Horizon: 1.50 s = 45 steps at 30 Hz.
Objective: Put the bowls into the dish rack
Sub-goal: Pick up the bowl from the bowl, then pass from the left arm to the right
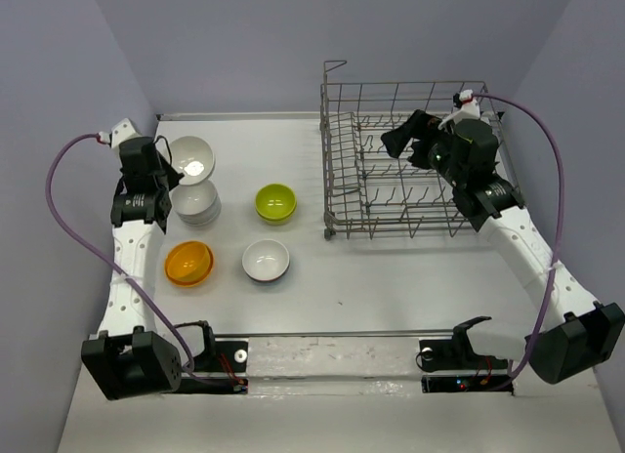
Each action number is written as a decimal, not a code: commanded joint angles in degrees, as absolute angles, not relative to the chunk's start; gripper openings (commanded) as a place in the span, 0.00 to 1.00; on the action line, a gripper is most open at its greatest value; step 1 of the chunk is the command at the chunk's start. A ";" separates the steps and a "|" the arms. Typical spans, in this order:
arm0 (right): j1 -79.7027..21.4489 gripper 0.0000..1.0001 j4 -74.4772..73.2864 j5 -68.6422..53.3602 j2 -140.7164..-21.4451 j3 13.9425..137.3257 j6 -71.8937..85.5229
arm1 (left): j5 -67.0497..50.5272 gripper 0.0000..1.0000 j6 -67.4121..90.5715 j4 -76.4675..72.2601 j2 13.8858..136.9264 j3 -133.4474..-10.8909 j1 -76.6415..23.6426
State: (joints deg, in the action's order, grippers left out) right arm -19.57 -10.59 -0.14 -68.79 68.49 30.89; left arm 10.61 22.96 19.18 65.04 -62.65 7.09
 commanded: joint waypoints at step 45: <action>-37.53 0.70 -34.19 26.54 -90.43 107.22 22.76 | 40.78 0.00 14.41 24.78 90.70 -110.30 -47.55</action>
State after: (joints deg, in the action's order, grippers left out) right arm -37.17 -36.42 23.03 -88.88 103.59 24.36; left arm 37.87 13.13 29.87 94.98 -109.73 -46.65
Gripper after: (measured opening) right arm 0.707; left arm 0.034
